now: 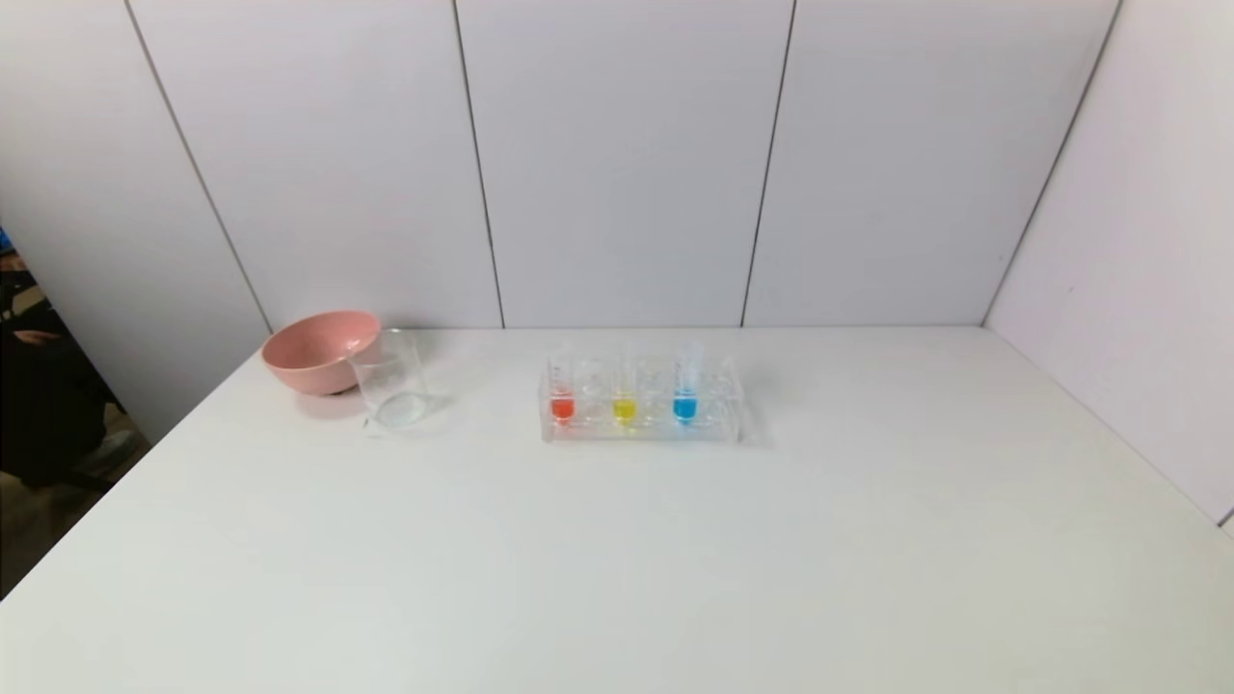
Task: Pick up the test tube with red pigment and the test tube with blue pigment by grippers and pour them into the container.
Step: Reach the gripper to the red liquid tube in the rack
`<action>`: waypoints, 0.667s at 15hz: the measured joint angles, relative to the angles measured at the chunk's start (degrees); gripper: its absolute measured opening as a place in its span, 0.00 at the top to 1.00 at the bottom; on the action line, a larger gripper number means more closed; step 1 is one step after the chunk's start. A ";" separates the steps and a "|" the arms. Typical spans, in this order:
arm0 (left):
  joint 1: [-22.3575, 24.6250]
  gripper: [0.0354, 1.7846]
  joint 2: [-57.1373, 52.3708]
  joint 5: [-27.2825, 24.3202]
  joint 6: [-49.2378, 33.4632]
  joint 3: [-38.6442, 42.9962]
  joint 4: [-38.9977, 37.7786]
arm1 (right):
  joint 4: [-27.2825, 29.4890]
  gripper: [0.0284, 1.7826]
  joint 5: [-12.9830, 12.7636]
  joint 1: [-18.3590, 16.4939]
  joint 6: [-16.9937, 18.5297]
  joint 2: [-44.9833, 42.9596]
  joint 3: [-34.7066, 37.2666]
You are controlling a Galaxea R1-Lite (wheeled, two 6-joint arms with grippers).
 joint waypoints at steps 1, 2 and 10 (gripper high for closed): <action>-0.20 0.01 2.69 -0.73 -0.22 -2.34 -0.07 | 0.00 0.00 0.00 0.00 0.01 0.00 0.00; -0.52 0.01 5.73 -1.69 -0.66 -4.63 -0.44 | 0.00 0.00 0.00 0.00 0.01 0.00 0.00; -1.77 0.01 40.35 -16.45 -6.29 -15.87 -14.34 | 0.00 0.00 0.00 0.00 0.01 0.00 0.00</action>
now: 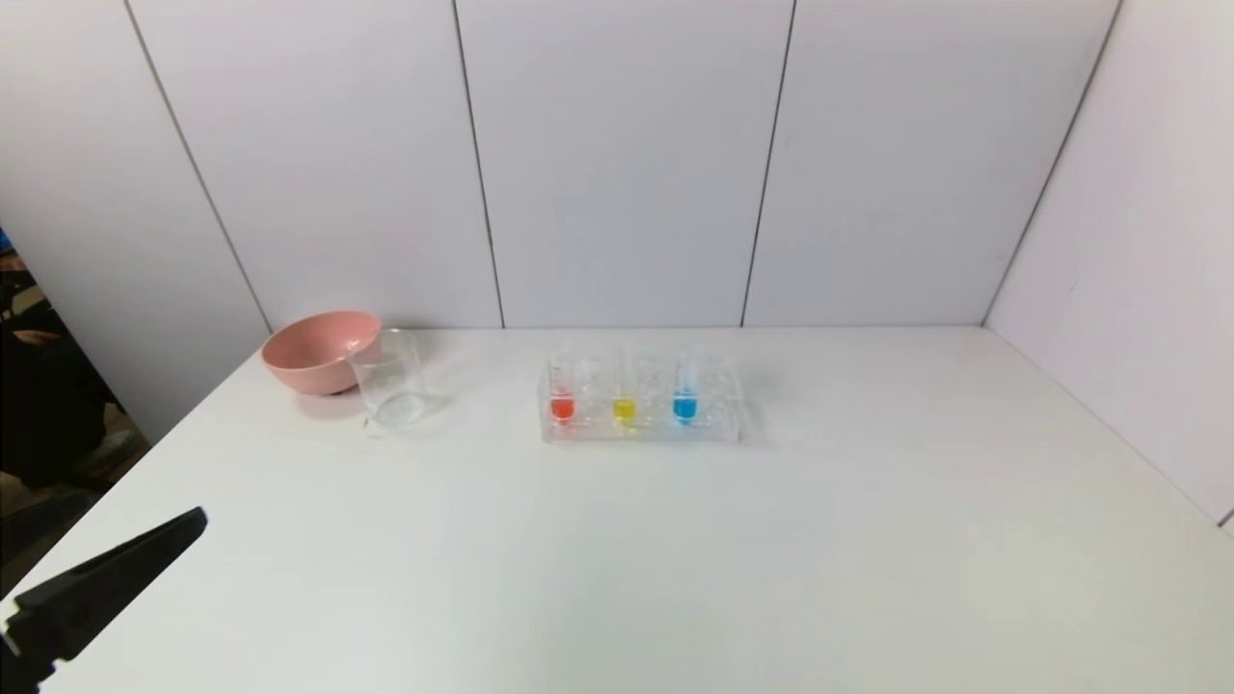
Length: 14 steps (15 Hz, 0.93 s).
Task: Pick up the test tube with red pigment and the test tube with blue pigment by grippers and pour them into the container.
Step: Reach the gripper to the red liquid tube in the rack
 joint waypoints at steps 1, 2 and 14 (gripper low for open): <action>-0.39 0.01 4.88 -2.54 -0.11 -1.27 -1.61 | 0.00 0.00 0.00 0.00 0.00 0.00 0.00; -1.34 0.01 9.26 -4.36 -0.24 -2.73 -2.66 | 0.00 0.00 0.00 0.00 0.00 0.00 0.00; -34.01 0.01 54.86 35.85 -10.58 -27.78 -10.68 | 0.00 0.00 0.00 0.00 0.00 0.00 0.00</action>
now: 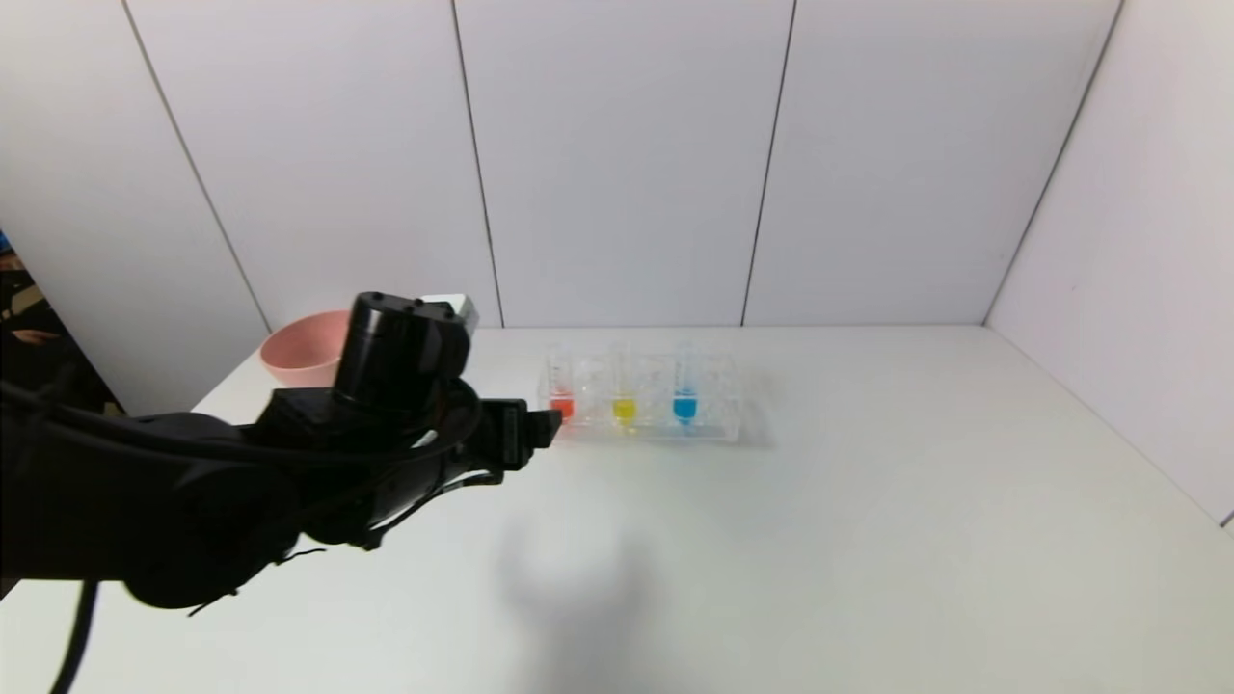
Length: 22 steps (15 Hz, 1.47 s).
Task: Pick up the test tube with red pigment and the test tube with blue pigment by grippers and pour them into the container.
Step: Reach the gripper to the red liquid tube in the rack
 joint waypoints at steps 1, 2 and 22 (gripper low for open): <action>-0.74 0.01 3.25 3.50 0.00 -2.45 -1.45 | 0.00 0.00 0.00 0.00 0.00 0.00 0.00; -1.24 0.01 6.61 7.05 0.06 -5.13 -3.27 | 0.00 0.00 0.00 0.00 0.00 0.00 0.00; -1.18 0.21 25.11 16.09 6.70 -18.03 -16.73 | 0.00 0.00 0.00 0.00 0.02 0.00 0.00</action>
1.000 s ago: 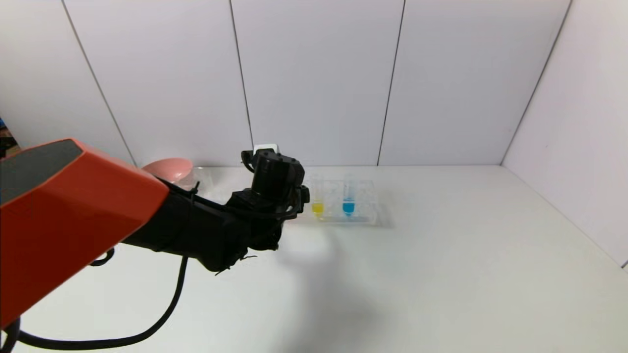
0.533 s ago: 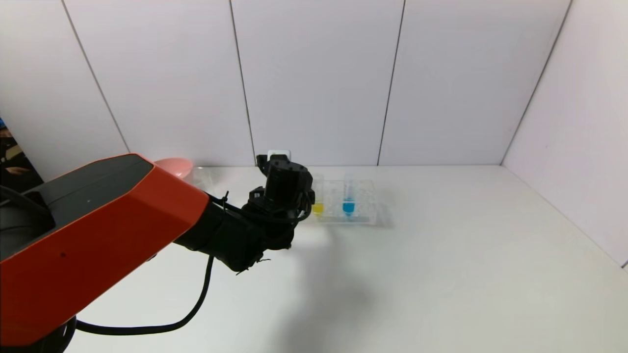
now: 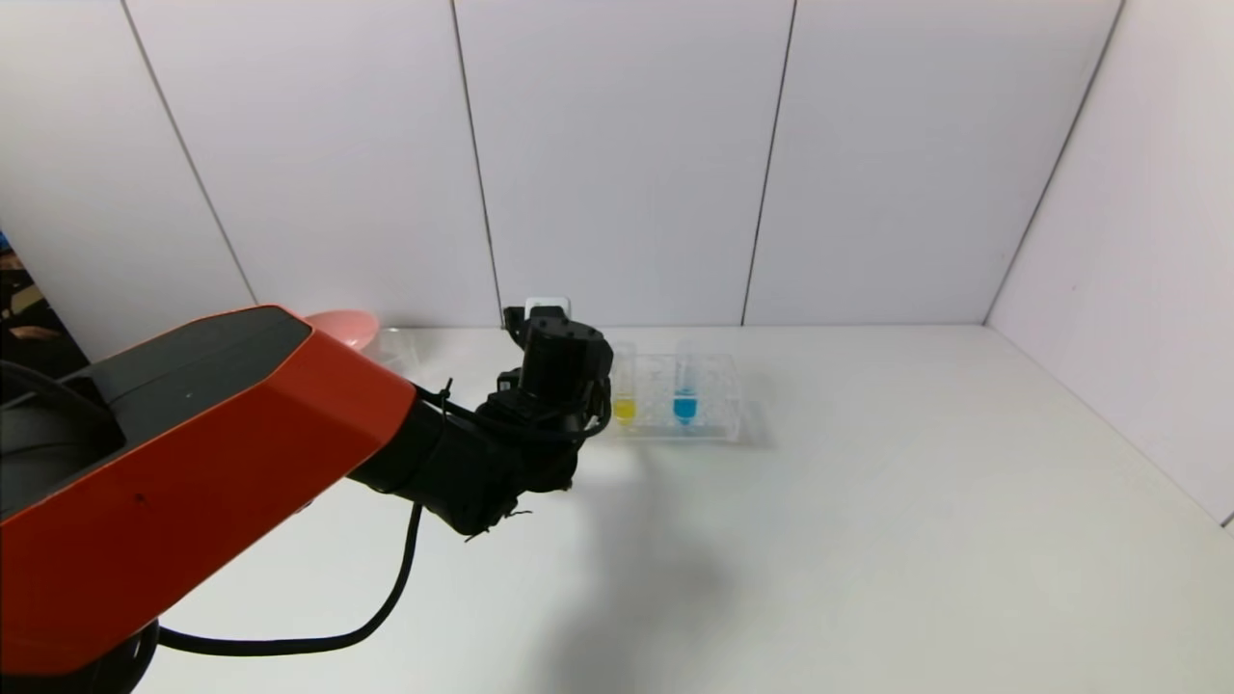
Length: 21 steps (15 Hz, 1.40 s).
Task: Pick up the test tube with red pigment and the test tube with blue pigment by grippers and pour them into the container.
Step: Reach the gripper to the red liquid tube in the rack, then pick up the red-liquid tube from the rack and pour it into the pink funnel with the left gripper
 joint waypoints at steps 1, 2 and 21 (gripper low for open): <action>0.00 0.30 0.00 -0.02 0.09 0.13 -0.46 | 0.00 0.00 0.00 0.00 -0.02 0.00 0.00; 0.00 0.40 -0.02 -0.05 0.11 0.22 -0.52 | 0.00 0.00 0.00 0.00 -0.02 0.00 0.00; -0.44 0.78 -6.78 -0.05 5.21 -4.61 1.93 | 0.00 0.00 0.00 0.00 -0.02 0.00 0.00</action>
